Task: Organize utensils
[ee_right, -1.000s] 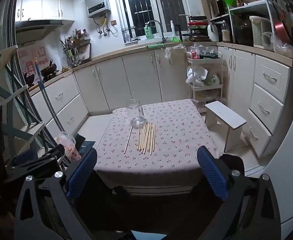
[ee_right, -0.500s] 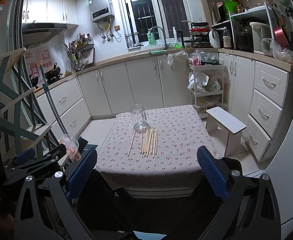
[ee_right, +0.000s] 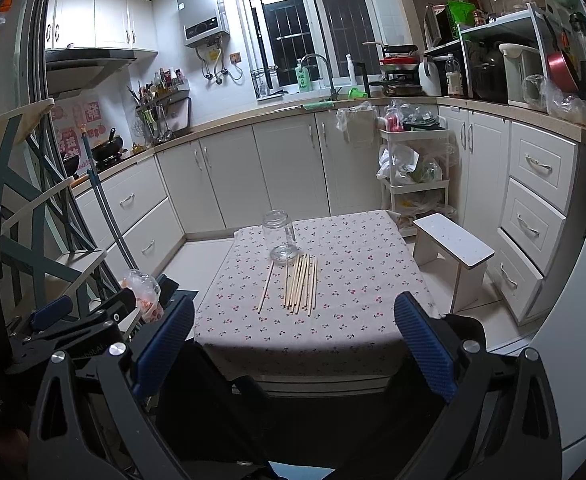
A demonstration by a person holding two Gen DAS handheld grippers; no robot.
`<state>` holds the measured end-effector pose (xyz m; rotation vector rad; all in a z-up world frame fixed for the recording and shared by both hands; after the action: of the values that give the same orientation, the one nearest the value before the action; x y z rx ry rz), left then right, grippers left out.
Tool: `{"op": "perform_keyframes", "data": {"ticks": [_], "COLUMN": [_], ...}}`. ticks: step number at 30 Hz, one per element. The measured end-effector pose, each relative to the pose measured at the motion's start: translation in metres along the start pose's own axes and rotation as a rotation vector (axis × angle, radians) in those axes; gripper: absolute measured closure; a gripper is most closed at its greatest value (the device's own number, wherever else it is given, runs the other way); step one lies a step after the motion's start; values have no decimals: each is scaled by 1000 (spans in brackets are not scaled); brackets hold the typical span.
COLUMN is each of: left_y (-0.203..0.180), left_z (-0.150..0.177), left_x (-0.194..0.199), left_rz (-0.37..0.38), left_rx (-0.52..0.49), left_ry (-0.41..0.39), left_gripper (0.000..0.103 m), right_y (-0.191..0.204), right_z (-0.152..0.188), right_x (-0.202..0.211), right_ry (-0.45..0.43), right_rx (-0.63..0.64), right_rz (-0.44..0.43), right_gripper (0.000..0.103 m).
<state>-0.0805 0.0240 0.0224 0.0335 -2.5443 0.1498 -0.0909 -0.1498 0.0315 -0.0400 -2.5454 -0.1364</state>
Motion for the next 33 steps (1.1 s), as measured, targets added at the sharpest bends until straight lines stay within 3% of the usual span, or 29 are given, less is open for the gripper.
{"op": "perform_keyframes", "data": {"ticks": [33], "left_y": [-4], "left_z": [0], "left_x": [11], "left_rz": [4], "left_rx": [7], "left_ry": [-13], "left_gripper": [8], "right_y": [5], "right_z": [-3], "right_x": [7], "right_ry": [-55], "right_rx": [0], "right_rz": [-1], "right_gripper": [7]}}
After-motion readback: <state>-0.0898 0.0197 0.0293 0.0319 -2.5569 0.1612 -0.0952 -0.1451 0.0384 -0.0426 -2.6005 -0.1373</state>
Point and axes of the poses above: each gripper's, at about its wrist camera, not at the fingertips, and x roughly against the way its jaws point, y to its left, z to its underside, the point moved 3 cm from there along -x, roughly the way its jaws point, and after that the axes turned 6 degrees about x, right-handed, at the moved point
